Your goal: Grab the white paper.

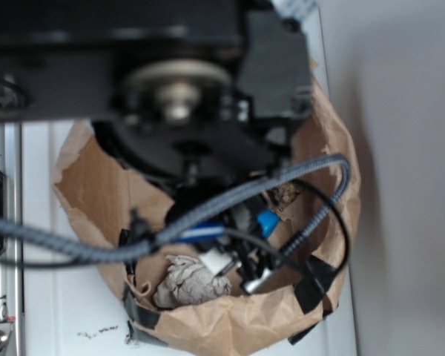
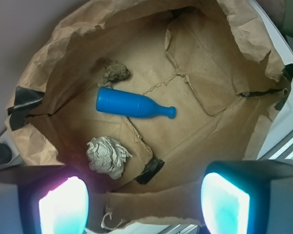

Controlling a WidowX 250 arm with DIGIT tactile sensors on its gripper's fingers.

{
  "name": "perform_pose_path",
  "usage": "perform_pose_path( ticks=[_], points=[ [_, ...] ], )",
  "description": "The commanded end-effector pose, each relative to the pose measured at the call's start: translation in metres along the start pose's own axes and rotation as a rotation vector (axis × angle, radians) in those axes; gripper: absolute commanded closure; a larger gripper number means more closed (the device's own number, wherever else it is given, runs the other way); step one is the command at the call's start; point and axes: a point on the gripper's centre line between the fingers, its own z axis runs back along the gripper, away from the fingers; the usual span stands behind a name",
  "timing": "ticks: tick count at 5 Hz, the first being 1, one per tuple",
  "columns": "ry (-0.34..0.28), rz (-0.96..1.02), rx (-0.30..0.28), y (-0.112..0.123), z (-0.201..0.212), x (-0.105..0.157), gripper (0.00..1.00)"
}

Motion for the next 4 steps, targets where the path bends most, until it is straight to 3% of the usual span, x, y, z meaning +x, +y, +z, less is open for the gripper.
perform_pose_path(
  ticks=[1,2,3,4],
  points=[
    [-0.077,0.116,-0.089,0.009,-0.031,0.048,0.0],
    [-0.105,0.069,-0.027,0.003,-0.079,0.064,0.0],
    [-0.105,0.062,-0.004,0.003,-0.106,0.056,0.0],
    [0.091,-0.022,-0.089,-0.012,-0.136,0.028,0.0]
  ],
)
